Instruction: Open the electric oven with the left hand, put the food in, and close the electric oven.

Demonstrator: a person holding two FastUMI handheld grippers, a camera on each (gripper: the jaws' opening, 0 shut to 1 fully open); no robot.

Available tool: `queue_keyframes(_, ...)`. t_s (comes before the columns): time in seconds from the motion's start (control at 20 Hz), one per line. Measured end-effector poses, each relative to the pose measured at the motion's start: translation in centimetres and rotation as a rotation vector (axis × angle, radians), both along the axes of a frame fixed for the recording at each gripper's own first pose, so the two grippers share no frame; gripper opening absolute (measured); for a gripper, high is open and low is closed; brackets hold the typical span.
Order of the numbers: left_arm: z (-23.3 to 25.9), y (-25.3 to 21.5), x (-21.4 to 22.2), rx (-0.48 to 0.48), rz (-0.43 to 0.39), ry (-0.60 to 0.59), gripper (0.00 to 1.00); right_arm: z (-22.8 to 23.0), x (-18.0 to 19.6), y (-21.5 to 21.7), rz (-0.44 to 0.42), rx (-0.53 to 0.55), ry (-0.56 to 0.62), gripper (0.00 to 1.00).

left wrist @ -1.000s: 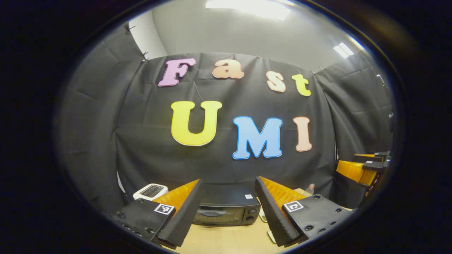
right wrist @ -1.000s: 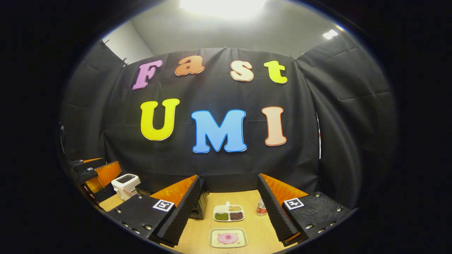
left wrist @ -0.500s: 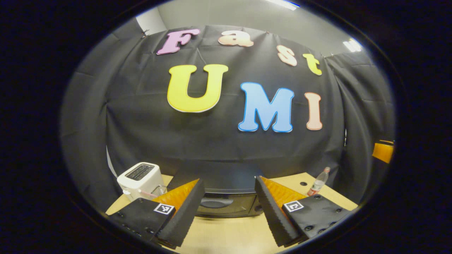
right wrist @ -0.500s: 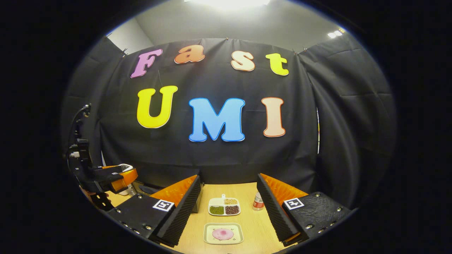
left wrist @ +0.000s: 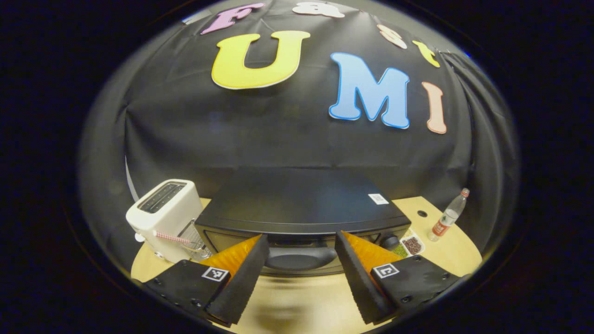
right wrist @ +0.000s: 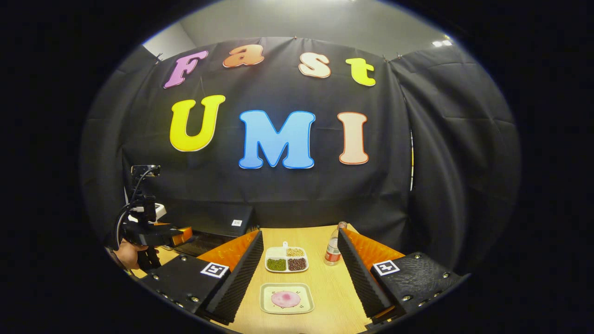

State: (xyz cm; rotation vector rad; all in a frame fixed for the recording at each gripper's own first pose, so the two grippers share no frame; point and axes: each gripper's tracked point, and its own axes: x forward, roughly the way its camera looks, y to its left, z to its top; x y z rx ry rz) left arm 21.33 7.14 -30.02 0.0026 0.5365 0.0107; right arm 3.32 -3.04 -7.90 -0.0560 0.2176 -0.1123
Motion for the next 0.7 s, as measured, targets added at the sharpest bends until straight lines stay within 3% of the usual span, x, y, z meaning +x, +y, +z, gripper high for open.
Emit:
queue_keyframes(0.35, -1.3, 0.1, 1.6, 0.080, -0.021, 0.005, 0.97, -0.6, 0.1, -0.4, -0.037, 0.006, 0.018, 0.98)
queue_keyframes(0.65, -1.4, 0.1, 1.0, 0.064, -0.012, 0.025, 0.97, -0.1, 0.3, 0.5, -0.017, 0.015, 0.003, 0.97)
queue_keyframes(0.7, -1.4, 0.0, 0.5, 0.065, -0.012, 0.029, 0.98, 0.0, 0.3, 0.8, -0.009, 0.021, 0.003, 0.92)
